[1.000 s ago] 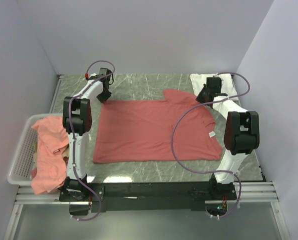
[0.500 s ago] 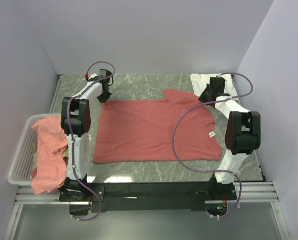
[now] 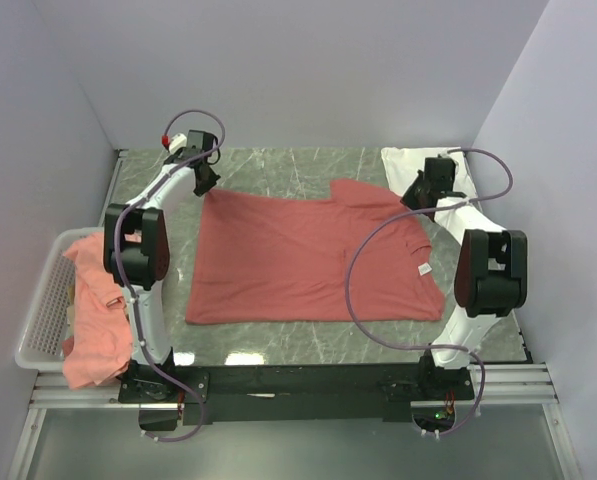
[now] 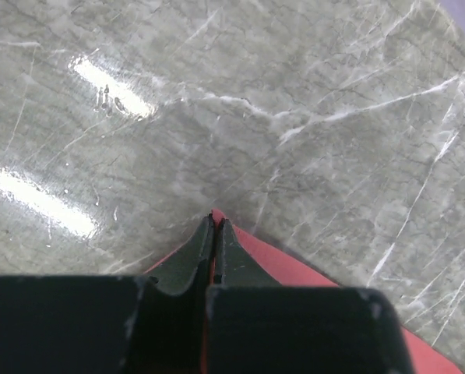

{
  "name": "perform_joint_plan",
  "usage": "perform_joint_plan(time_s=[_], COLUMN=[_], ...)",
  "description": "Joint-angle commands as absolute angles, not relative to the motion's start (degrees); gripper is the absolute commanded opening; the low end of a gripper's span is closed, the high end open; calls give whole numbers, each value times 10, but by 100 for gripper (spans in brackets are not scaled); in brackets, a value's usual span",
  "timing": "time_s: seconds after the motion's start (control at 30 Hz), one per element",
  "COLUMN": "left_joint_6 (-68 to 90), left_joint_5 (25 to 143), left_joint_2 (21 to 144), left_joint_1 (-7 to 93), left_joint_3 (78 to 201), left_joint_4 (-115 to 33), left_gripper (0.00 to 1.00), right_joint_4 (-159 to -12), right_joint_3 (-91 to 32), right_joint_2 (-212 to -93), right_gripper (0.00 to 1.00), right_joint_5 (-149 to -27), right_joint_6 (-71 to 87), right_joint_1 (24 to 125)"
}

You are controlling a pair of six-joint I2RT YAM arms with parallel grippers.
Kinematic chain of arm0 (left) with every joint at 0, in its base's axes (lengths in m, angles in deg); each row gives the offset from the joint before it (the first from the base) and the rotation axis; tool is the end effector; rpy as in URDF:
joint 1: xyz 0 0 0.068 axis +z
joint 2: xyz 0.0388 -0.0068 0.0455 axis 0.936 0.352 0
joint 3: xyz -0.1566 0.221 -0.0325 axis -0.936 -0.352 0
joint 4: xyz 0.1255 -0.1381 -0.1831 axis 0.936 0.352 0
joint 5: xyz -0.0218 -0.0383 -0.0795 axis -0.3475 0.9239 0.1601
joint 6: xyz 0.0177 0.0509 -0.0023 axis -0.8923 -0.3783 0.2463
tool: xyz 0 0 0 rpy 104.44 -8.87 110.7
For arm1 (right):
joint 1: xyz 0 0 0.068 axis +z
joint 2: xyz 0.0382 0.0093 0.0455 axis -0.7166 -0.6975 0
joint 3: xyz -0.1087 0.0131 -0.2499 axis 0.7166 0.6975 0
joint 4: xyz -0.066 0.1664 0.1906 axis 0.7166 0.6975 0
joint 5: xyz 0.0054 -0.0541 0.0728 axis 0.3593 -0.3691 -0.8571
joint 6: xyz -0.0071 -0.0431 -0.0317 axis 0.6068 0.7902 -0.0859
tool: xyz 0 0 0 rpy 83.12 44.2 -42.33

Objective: Fold and stack the t-shirts
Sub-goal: Fold the tshirt

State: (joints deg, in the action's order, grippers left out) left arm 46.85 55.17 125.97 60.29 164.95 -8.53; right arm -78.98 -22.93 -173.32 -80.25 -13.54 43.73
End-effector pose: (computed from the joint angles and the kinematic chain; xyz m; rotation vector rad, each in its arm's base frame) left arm 0.4603 -0.0611 0.2271 -0.9223 2.2130 -0.0129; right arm 0.3966 -0.0143 0.2165 0.6035 2.2064 0.2388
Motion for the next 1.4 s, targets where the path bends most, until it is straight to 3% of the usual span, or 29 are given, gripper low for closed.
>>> perform_joint_plan(time_s=[0.0, 0.97, 1.37], left_joint_6=[465, 541, 550], left_joint_5=[545, 536, 544], left_joint_2=[1229, 1018, 966], left_joint_1=[602, 605, 605], left_joint_3=[1623, 1320, 1259], left_joint_4=[-102, -179, -195], left_gripper=[1, 1, 1], right_joint_4=[-813, -861, -860], right_joint_3=[-210, -14, 51], right_joint_2=[-1680, -1512, -1451], right_gripper=[0, 0, 0], right_joint_5=[-794, -802, -827], right_joint_6=[-142, -209, -224], right_joint_1=[428, 393, 379])
